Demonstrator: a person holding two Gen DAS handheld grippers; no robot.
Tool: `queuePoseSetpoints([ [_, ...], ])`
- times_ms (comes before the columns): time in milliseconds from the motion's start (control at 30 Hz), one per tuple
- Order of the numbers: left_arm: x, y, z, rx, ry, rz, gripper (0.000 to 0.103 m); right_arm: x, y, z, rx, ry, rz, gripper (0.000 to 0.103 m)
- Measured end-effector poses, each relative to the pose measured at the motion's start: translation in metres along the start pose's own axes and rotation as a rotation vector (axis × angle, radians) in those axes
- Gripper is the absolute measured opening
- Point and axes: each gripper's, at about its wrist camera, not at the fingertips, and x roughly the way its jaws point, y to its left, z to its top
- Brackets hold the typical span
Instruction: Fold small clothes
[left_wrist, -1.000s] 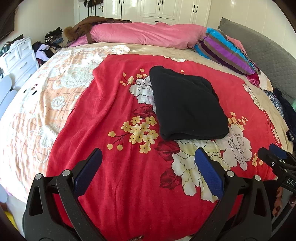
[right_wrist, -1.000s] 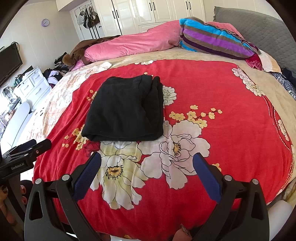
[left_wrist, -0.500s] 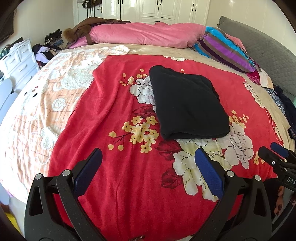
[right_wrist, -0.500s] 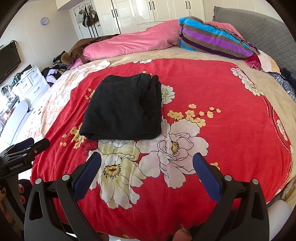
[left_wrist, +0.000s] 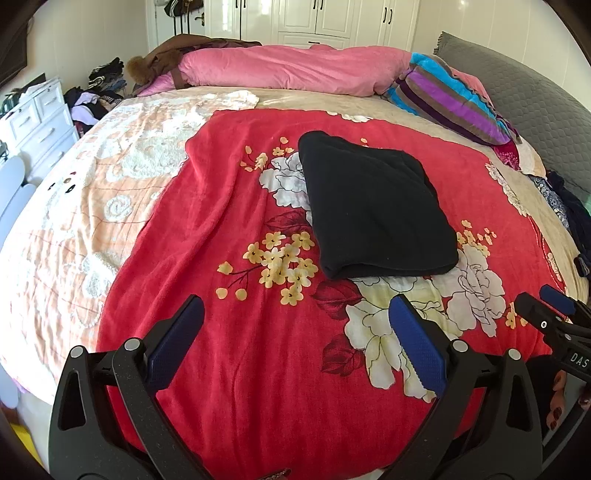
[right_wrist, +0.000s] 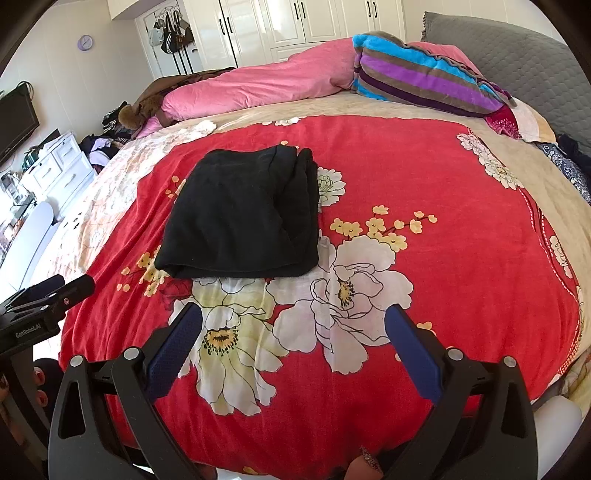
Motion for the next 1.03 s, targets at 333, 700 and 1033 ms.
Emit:
queuePoseSetpoints([
  [333,0.002,0.001,-0.001,-0.004,0.011,-0.006,0.094,0.000,-0.001,-0.002,0.000,0.002,-0.012,0.099],
  [700,0.006,0.019,0.003,-0.011,0.013,0.139,0.094,-0.022,-0.021,-0.009,0.056,-0.037,-0.120,0.099],
  [1033,0.033,0.193,0.029,-0.312,0.048,0.325,0.094,-0.123,-0.252,-0.117,0.584,-0.069,-0.770,0.099],
])
